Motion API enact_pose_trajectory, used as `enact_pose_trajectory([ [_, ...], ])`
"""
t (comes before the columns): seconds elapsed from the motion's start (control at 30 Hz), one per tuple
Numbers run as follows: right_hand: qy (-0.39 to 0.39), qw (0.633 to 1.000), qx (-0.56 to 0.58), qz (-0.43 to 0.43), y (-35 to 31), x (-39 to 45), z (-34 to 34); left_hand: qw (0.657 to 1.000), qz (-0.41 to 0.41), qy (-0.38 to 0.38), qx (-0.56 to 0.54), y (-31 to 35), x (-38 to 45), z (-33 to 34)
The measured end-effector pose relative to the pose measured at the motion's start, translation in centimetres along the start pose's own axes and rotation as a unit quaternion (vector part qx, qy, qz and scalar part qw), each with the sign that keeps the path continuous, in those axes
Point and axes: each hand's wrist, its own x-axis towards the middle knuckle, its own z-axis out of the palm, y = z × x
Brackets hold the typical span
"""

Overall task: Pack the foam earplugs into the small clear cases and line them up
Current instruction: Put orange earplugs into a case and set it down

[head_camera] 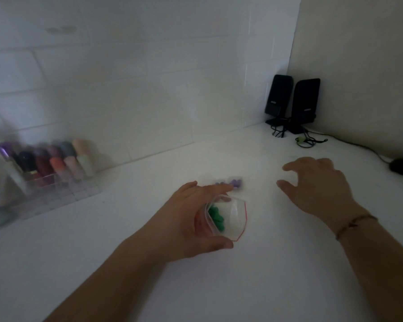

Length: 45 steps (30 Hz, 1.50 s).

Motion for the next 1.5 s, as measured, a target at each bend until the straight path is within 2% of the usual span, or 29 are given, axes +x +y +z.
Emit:
enact_pose_trajectory([
  [0.17, -0.084, 0.996, -0.02, -0.015, -0.2, -0.4, 0.8, 1.0, 0.009, -0.024, 0.009, -0.2, -0.5, 0.1],
  [0.3, -0.097, 0.992, -0.082, -0.013, 0.0, -0.8, -0.7, 0.996, 0.05, 0.03, -0.067, -0.3, -0.3, -0.2],
  [0.4, -0.1, 0.985, -0.14, -0.015, 0.2, -1.2, -1.9, 0.995, 0.054, 0.059, -0.066, -0.5, -0.1, -0.3],
  [0.6, -0.132, 0.983, -0.125, -0.028, 0.1, -1.2, -1.4, 0.991, 0.057, 0.093, -0.077, -0.5, 0.0, 0.1],
  [0.7, -0.116, 0.99, -0.078, -0.011, 0.6, -0.9, -1.5, 0.986, 0.046, 0.127, -0.098, -0.6, 0.1, 0.2],
  [0.83, -0.042, 0.995, -0.078, 0.038, 2.1, 0.0, -1.5, 0.981, 0.005, 0.147, -0.124, -0.7, 0.1, -0.1],
  [0.97, -0.11, 0.992, -0.046, 0.041, 2.1, 0.2, 0.0, 0.981, -0.014, 0.14, -0.134, -0.7, 0.1, 0.0],
  [1.07, -0.086, 0.995, -0.053, 0.022, 1.9, 0.5, 0.6, 0.982, -0.005, 0.14, -0.128, -0.7, 0.1, 0.1],
  [1.17, -0.109, 0.993, -0.041, 0.032, 2.0, 0.6, 0.3, 0.982, -0.013, 0.14, -0.123, -0.6, 0.0, -0.1],
  [1.37, -0.11, 0.991, -0.063, 0.042, 2.9, 0.4, -0.8, 0.977, -0.041, 0.142, -0.156, -0.2, -0.1, -0.3],
  [1.43, -0.073, 0.996, -0.043, 0.016, 2.5, 0.3, -1.2, 0.974, -0.046, 0.157, -0.157, -0.2, 0.0, -0.4],
  [1.5, 0.021, 0.995, 0.076, -0.068, 1.3, -0.2, -1.9, 0.964, -0.06, 0.187, -0.181, -0.1, 0.0, -0.4],
])
